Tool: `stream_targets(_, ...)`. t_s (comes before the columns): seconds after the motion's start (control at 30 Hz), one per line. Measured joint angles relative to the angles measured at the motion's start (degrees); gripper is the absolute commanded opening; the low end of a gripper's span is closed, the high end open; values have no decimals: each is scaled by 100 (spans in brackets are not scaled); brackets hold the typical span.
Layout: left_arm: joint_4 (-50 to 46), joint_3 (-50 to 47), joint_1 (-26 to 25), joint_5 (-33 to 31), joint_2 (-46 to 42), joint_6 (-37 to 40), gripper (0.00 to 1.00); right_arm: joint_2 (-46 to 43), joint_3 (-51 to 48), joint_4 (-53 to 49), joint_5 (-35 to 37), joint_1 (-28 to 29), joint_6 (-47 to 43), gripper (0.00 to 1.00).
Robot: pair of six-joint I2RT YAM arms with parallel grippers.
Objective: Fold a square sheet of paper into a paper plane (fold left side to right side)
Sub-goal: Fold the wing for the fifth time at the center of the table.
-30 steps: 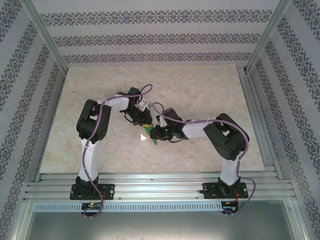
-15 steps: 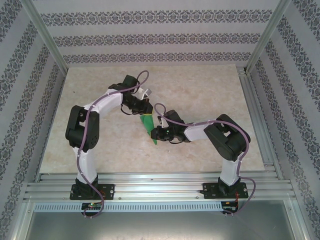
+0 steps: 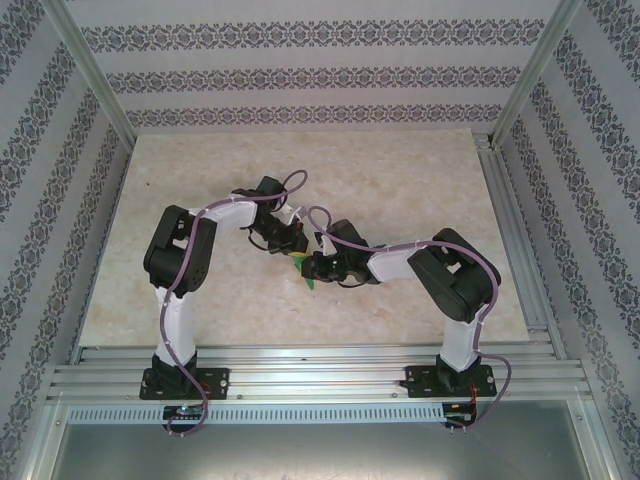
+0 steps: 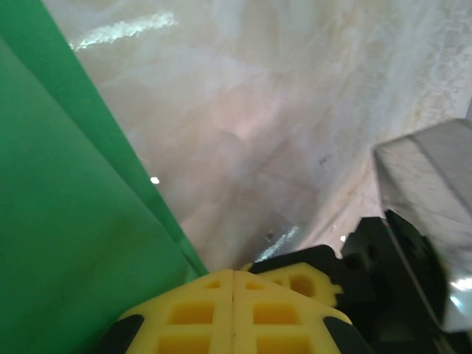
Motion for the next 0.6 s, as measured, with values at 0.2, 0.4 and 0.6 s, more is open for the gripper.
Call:
stream_targets(0.2, -55, 205, -2, -127, 389, 24, 6, 0, 107, -236, 151, 61, -39, 18)
stream_targets(0.4, -175, 588, -2, -271, 573, 111, 7, -13, 133, -330, 256, 98, -118, 18)
stream_targets(0.6, -323, 861, 63, -302, 721, 199, 8, -13, 131, -337, 260, 105, -146, 18)
